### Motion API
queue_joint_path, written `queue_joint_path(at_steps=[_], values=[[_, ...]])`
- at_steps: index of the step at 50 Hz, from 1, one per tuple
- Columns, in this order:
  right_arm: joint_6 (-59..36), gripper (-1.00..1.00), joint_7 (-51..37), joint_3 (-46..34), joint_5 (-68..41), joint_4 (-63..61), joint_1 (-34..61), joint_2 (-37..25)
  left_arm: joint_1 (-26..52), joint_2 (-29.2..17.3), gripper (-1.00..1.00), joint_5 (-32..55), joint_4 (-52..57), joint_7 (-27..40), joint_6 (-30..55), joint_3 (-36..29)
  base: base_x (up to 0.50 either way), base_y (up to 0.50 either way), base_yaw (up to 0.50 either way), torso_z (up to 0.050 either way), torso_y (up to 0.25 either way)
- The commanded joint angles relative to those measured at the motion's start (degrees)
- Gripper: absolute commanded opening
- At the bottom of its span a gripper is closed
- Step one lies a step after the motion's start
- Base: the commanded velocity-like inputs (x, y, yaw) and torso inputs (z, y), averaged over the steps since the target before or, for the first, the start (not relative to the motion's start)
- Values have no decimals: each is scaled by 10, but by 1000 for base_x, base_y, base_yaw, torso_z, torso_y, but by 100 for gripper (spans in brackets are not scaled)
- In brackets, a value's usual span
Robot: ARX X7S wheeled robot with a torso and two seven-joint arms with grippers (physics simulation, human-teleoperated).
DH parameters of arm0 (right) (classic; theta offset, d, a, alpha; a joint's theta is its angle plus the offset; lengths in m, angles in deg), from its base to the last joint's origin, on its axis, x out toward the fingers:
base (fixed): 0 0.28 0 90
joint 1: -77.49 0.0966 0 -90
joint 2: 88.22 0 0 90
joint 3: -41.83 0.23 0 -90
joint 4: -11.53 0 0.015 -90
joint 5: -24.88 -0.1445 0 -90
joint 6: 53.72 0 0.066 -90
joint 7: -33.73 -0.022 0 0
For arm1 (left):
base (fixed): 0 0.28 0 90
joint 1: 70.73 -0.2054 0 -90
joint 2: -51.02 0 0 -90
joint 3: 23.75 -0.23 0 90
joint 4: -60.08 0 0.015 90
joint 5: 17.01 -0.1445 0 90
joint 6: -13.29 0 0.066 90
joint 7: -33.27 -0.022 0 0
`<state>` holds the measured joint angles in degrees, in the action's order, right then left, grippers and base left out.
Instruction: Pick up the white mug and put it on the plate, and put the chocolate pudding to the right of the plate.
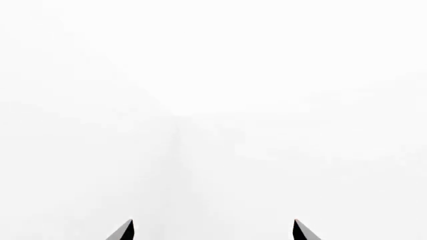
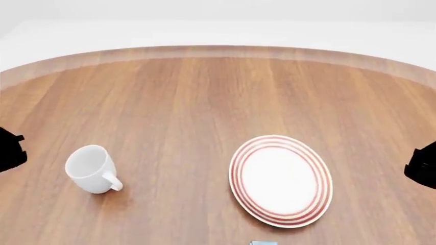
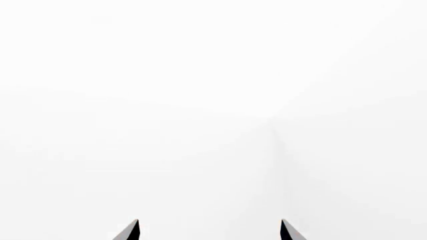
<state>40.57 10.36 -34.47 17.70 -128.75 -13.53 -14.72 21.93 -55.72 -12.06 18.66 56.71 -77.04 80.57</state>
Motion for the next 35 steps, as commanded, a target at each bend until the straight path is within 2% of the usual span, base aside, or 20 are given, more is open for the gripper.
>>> queue_joint_path(at_steps=[1, 2, 6, 11, 16, 25, 29, 31, 35], values=[[-1, 100, -3, -1, 2, -3, -2, -3, 64, 32, 100, 60, 39, 9, 252, -72, 0, 0, 0, 0, 0], [-1, 100, -3, -1, 1, -3, -2, -4, 80, 49, 100, 103, 38, 16, 310, -73, 0, 0, 0, 0, 0], [1, 100, -4, 1, -1, -3, -4, -5, 124, 82, 100, 189, 35, 42, 427, -61, 0, 0, 0, 0, 0], [0, 100, -6, 0, -2, -5, -4, -6, 172, 93, 100, 212, 46, 77, 508, -82, 0, 0, 0, 0, 0], [-5, 100, -8, 0, -3, -8, -2, -8, 221, 120, 100, 260, 48, 120, 606, -65, 0, 0, 0, 0, 0], [-6, 100, -10, -2, -6, -10, -1, -10, 288, 156, 100, 293, 51, 208, 719, -61, 0, 0, 0, 0, 0], [-7, 100, -10, -2, -7, -11, -2, -11, 320, 165, 100, 331, 40, 310, 776, -59, 0, 0, 0, 0, 0], [-5, 100, -10, -2, -8, -11, -3, -12, 334, 166, 100, 397, 12, 381, 766, -47, 0, 0, 0, 0, 0], [-4, 100, -10, -4, -11, -11, -4, -12, 348, 166, 100, 467, -46, 496, 723, -63, 0, 0, 0, 0, 0]])
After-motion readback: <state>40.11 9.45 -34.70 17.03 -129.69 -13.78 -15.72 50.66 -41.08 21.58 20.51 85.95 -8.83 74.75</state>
